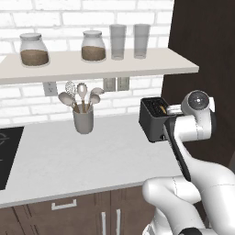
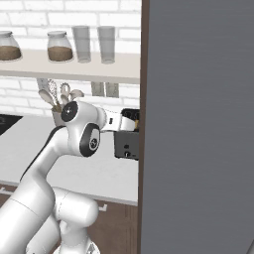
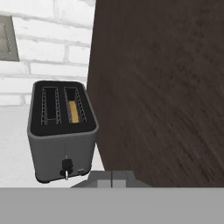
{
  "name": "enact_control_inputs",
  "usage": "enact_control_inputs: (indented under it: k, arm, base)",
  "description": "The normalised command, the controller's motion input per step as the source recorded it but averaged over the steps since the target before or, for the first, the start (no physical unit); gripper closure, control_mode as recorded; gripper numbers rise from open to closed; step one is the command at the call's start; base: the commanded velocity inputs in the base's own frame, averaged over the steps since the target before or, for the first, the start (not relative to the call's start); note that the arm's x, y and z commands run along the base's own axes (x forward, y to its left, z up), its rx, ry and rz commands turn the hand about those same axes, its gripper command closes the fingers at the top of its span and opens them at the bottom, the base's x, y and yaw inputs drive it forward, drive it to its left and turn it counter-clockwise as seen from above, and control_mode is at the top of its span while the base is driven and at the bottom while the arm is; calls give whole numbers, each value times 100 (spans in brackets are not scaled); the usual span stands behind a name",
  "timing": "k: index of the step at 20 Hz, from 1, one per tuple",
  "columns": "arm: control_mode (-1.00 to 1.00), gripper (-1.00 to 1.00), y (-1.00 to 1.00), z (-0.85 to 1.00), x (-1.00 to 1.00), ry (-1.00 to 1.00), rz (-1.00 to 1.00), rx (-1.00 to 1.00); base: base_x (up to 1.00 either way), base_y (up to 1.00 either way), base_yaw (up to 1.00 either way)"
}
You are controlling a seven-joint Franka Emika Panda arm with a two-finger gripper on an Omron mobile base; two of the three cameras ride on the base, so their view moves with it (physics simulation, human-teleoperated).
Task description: Start the toaster. Once the lever pops up, take the bread to the plate on the dining counter.
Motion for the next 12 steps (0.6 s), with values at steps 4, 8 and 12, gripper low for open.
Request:
enact_control_inputs:
  k: [4,8,12]
  arm:
    - [-100,100,0,0,0,0,0,0]
    - [-100,100,0,0,0,0,0,0]
    - [-100,100,0,0,0,0,0,0]
  base:
    - [0,0,0]
    - [0,0,0]
    - [0,0,0]
